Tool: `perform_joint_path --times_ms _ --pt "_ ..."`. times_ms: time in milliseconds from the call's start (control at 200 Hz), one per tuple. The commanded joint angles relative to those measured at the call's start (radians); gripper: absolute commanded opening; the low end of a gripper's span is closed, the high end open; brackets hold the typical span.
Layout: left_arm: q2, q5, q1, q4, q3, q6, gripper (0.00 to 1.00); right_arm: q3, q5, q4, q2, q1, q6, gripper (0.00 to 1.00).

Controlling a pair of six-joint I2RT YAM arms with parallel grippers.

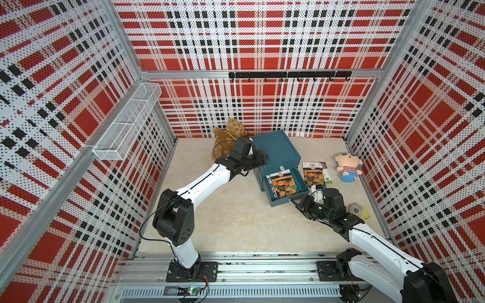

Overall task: Take the seed bags out of the drawer
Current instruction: Open the drawer in the storage box.

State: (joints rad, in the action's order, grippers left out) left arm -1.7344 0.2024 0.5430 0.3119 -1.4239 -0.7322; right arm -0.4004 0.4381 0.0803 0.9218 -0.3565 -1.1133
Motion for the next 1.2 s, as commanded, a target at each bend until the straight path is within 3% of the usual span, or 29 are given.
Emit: perform_joint_path --times_ms 0,200,351,747,1192 --pt "-0.064 -0.003 0.021 0.148 0.032 0.028 0.70 -0.056 -0.045 0.191 -0.070 0.010 0.107 0.65" --pt "-0.065 -0.004 0.020 0.147 0.031 0.028 0.70 -0.200 -0.176 0.470 -0.176 0.023 0.293 0.77" --pt "-0.063 -0.002 0.021 0.148 0.035 0.031 0.70 -0.351 -0.228 0.528 -0.087 0.023 0.418 0.84" --pt "-0.054 0.005 0.015 0.132 0.052 0.027 0.71 -0.649 -0.220 0.513 0.334 0.022 0.600 0.71" --pt "-0.051 0.017 0.000 0.125 0.064 0.028 0.73 -0.736 -0.271 0.539 0.522 -0.076 0.636 0.67"
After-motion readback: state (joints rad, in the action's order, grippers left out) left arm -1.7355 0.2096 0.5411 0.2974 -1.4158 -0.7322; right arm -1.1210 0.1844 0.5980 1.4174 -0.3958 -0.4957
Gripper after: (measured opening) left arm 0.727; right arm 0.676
